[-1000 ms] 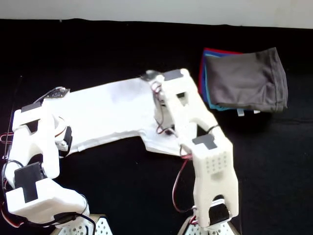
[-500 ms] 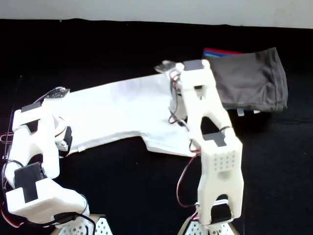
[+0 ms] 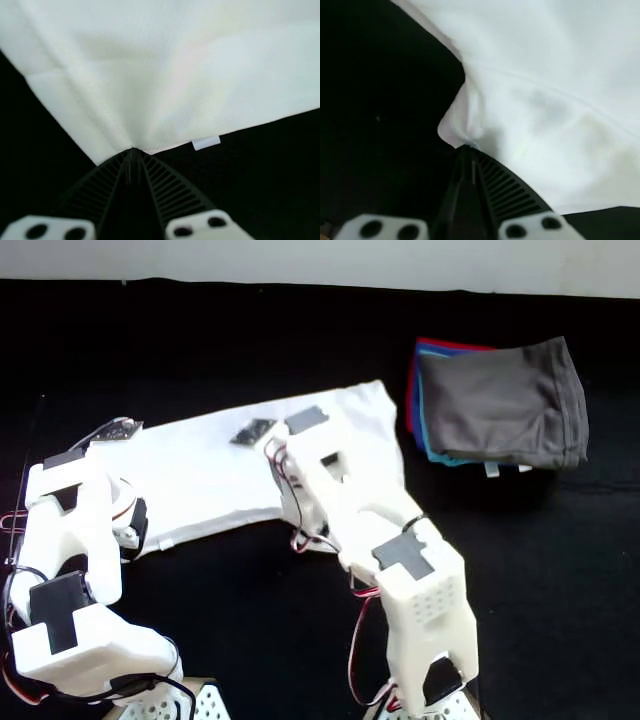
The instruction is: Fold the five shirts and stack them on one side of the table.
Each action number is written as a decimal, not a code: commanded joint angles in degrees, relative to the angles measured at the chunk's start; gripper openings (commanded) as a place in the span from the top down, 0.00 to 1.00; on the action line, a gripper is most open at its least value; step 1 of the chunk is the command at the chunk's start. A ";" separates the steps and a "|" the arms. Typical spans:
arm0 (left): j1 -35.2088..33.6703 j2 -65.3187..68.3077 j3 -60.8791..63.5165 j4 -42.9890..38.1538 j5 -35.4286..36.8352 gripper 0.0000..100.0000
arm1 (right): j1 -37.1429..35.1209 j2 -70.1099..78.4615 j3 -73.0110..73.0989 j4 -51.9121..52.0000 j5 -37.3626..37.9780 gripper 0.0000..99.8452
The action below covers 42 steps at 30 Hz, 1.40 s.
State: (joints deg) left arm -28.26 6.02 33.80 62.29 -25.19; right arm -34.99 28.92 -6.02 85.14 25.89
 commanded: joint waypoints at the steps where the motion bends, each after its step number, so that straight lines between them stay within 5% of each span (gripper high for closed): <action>1: -0.48 0.92 -0.13 -0.79 -0.53 0.99 | -0.48 -5.23 1.89 -0.22 0.26 0.99; 9: -0.48 0.92 -0.13 -0.88 -0.53 0.99 | -0.75 -20.88 6.55 0.40 0.70 0.98; 16: -0.48 0.92 -0.22 -0.79 -0.53 0.99 | -3.12 -21.41 18.68 -0.22 7.12 0.72; 33: -0.48 0.92 -0.22 -0.70 -0.53 0.99 | 2.77 -10.68 22.55 -10.77 10.37 0.71; 36: -0.48 0.92 -0.22 -0.70 -0.53 0.99 | 2.86 -9.89 22.55 -10.77 10.37 0.74; 42: -0.48 0.92 -0.22 -0.70 -0.53 0.99 | 3.82 -9.80 22.55 -12.44 10.20 1.00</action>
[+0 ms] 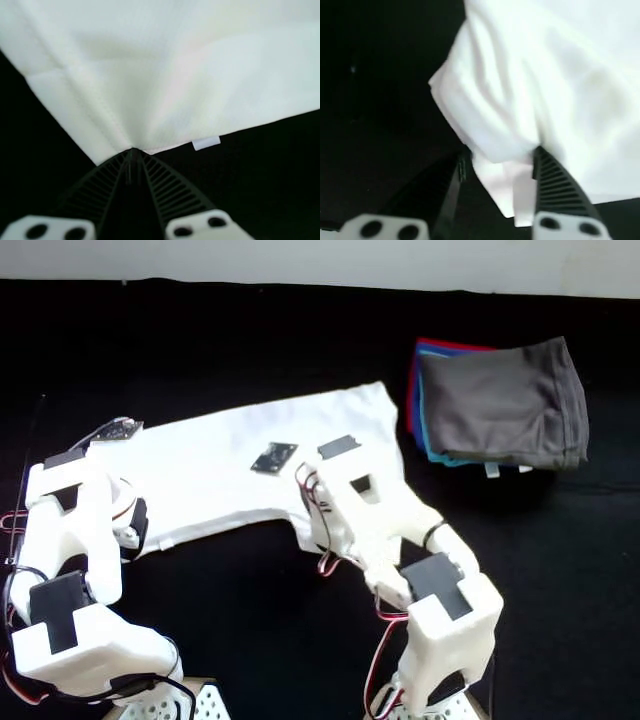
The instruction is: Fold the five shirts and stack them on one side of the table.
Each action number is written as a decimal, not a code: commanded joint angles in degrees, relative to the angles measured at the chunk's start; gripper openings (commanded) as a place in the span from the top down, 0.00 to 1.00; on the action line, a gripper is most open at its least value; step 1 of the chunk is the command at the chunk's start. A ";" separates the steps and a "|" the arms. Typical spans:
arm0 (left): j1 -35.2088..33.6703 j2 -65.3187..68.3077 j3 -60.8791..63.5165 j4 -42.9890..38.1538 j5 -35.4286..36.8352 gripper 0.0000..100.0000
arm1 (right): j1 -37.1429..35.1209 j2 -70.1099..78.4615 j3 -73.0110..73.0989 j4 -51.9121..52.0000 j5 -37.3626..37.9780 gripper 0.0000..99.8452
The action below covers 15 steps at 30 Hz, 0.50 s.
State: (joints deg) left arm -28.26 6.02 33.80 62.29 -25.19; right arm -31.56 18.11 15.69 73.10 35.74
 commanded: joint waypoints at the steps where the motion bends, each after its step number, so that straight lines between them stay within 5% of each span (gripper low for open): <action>1: -0.48 0.92 -0.22 -0.70 -0.53 0.99 | 0.84 0.92 0.84 -0.40 0.26 0.98; 15: -0.48 0.92 -0.22 -0.70 -0.53 0.99 | 4.44 0.57 -13.41 7.52 0.44 0.99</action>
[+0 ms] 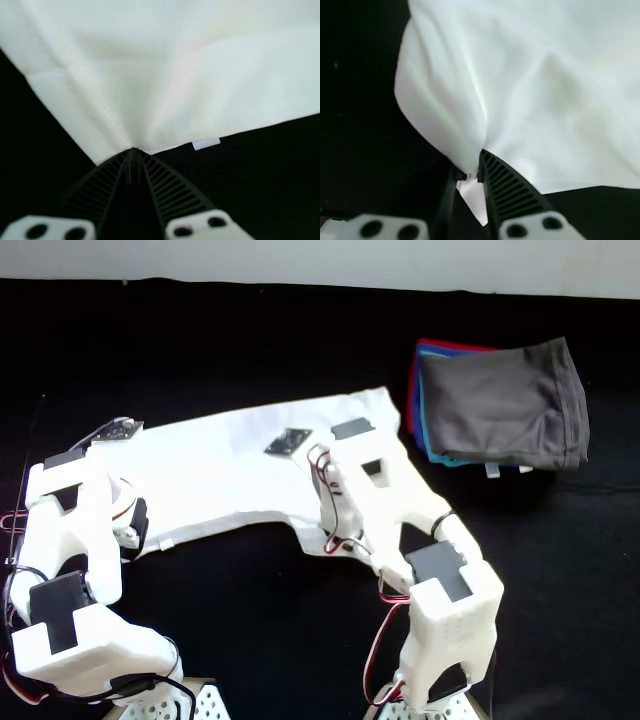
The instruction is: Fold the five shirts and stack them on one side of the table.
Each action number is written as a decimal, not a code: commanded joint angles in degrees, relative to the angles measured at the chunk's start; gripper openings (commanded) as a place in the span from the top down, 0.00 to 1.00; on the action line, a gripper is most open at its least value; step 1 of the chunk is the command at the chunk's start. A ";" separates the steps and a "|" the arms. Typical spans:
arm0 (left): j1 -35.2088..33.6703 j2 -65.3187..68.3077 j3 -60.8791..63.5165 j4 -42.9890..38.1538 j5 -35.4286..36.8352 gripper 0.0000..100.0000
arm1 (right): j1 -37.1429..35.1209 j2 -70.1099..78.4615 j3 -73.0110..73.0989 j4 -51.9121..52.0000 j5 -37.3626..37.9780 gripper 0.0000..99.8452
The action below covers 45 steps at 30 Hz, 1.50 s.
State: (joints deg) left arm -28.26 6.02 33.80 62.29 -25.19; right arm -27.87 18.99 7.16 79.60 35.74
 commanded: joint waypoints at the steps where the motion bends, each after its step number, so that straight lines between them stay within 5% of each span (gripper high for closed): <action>1: -0.48 0.92 -0.22 -0.70 -0.53 0.99 | 1.19 -0.31 -6.55 1.01 0.53 0.99; 11: -0.48 0.92 -0.13 -0.62 -0.53 0.99 | 5.05 1.71 -23.52 1.27 0.26 0.99; 22: -0.48 0.92 -0.13 -0.62 -0.53 0.99 | 5.14 26.07 -53.93 2.33 -6.77 0.99; 29: -0.48 0.92 -0.13 -0.62 -0.53 0.99 | 6.90 35.47 -73.10 7.60 -14.86 0.76; 41: -0.48 0.92 -0.13 -0.70 -0.53 0.99 | 8.84 38.55 -90.77 21.67 -21.63 0.78; 45: -0.48 0.92 -0.22 -0.70 -0.53 0.99 | 6.37 38.90 -90.95 21.58 -21.54 0.99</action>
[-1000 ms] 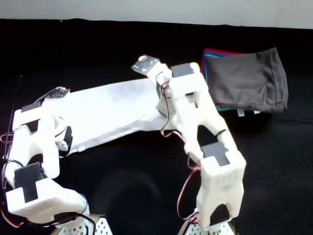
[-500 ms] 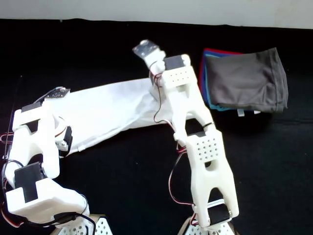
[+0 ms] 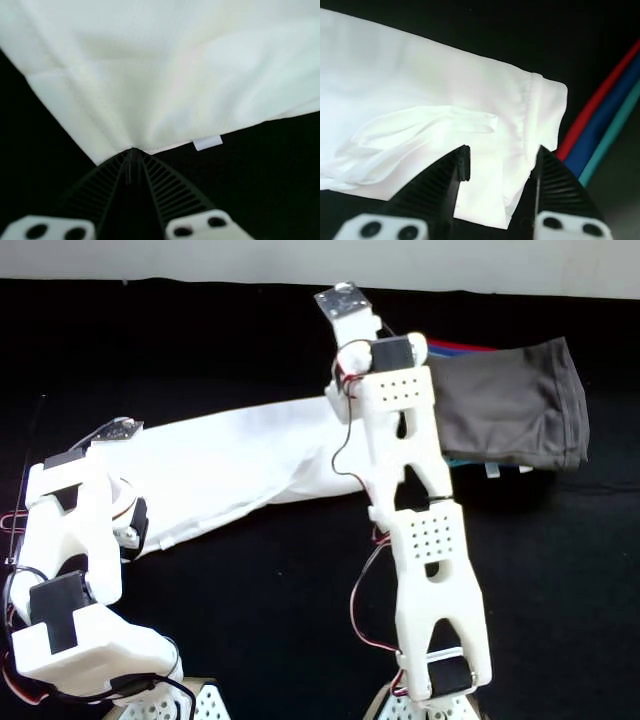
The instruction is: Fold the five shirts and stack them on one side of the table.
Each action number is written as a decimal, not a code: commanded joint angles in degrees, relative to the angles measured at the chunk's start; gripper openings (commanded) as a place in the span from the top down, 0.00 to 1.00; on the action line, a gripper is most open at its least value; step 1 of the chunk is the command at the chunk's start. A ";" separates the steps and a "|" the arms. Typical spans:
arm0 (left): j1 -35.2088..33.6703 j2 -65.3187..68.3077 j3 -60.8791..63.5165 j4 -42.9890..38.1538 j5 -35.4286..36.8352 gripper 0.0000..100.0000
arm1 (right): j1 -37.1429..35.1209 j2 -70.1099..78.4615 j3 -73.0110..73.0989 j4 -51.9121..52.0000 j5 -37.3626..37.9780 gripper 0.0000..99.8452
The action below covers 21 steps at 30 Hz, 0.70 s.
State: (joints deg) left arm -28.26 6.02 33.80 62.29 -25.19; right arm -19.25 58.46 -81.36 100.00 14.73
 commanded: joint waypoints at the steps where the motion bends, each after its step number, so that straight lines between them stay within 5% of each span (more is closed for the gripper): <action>1: -0.48 0.92 -0.22 -0.70 -0.53 0.99 | -3.30 -0.48 -1.98 1.19 -0.53 1.00; 13: -0.48 0.92 -0.22 -0.70 -0.53 0.99 | -10.07 -24.04 40.57 -1.45 -0.53 0.99; 21: -0.48 1.01 -0.22 -0.70 -0.62 0.99 | -13.76 -20.35 42.86 -14.90 -0.88 0.99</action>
State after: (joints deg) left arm -28.26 6.11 33.80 62.29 -25.19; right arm -31.65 38.24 -38.29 88.40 14.29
